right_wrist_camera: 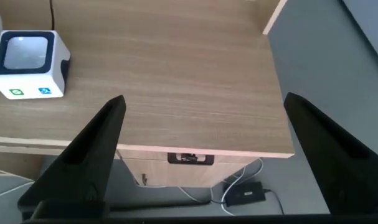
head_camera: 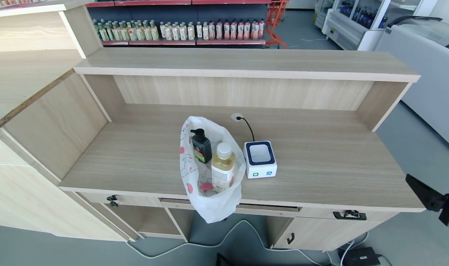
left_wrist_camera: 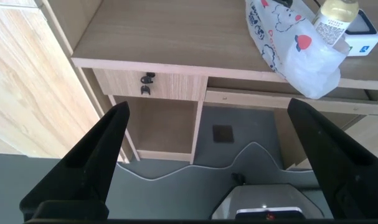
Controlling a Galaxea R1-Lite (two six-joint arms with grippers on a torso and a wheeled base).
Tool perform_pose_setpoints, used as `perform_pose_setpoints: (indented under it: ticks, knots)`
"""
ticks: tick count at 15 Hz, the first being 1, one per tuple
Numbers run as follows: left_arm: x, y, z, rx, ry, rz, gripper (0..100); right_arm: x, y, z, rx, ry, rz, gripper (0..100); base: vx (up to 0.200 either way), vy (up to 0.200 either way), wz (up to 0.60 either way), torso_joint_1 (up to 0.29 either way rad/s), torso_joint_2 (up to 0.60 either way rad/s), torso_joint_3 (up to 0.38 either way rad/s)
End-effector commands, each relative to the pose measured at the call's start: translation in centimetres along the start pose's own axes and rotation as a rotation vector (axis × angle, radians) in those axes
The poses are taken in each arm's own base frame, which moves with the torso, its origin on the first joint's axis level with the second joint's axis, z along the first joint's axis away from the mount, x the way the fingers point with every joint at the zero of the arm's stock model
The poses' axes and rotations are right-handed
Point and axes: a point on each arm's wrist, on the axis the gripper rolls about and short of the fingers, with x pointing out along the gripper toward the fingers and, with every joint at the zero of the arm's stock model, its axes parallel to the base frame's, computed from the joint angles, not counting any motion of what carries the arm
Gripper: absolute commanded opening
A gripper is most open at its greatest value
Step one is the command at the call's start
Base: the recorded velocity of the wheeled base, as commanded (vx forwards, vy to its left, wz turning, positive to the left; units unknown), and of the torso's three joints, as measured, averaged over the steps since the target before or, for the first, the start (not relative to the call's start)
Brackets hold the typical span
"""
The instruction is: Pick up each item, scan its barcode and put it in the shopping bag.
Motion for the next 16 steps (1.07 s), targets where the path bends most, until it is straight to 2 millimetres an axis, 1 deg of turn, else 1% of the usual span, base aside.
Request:
perform_pose_setpoints:
  ticks: [1,2,3,4,7,8,10,13,16]
  knots:
    - [0.0,0.0,0.0,-0.001,0.0,0.0,100,-4.6,0.1,-2.1,0.055,-0.049,0.01,100,0.0,0.0,0.0,0.0,0.0,0.0]
    - [0.0,0.0,0.0,-0.001,0.0,0.0,100,-5.4,0.1,-2.5,0.057,-0.041,0.012,100,0.0,0.0,0.0,0.0,0.0,0.0]
    - [0.0,0.0,0.0,-0.001,0.0,0.0,100,-7.4,0.0,-3.2,0.062,-0.041,0.023,100,0.0,0.0,0.0,0.0,0.0,0.0]
    - [0.0,0.0,0.0,-0.001,0.0,0.0,100,-8.8,0.0,-4.2,0.06,-0.027,0.033,100,0.0,0.0,0.0,0.0,0.0,0.0]
    - [0.0,0.0,0.0,-0.001,0.0,0.0,100,-11.4,0.0,-6.6,0.087,0.003,0.032,100,0.0,0.0,0.0,0.0,0.0,0.0]
    - [0.0,0.0,0.0,-0.001,0.0,0.0,100,-11.8,0.0,-7.0,0.093,-0.008,0.031,100,0.0,0.0,0.0,0.0,0.0,0.0]
    - [0.0,0.0,0.0,-0.001,0.0,0.0,100,-13.1,0.1,-8.4,0.095,-0.032,0.009,100,0.0,0.0,0.0,0.0,0.0,0.0]
    - [0.0,0.0,0.0,-0.001,0.0,0.0,100,-13.5,0.1,-8.5,0.098,-0.066,0.03,100,0.0,0.0,0.0,0.0,0.0,0.0]
    - [0.0,0.0,0.0,-0.001,0.0,0.0,100,-13.9,0.2,-8.7,0.126,-0.112,0.003,100,0.0,0.0,0.0,0.0,0.0,0.0]
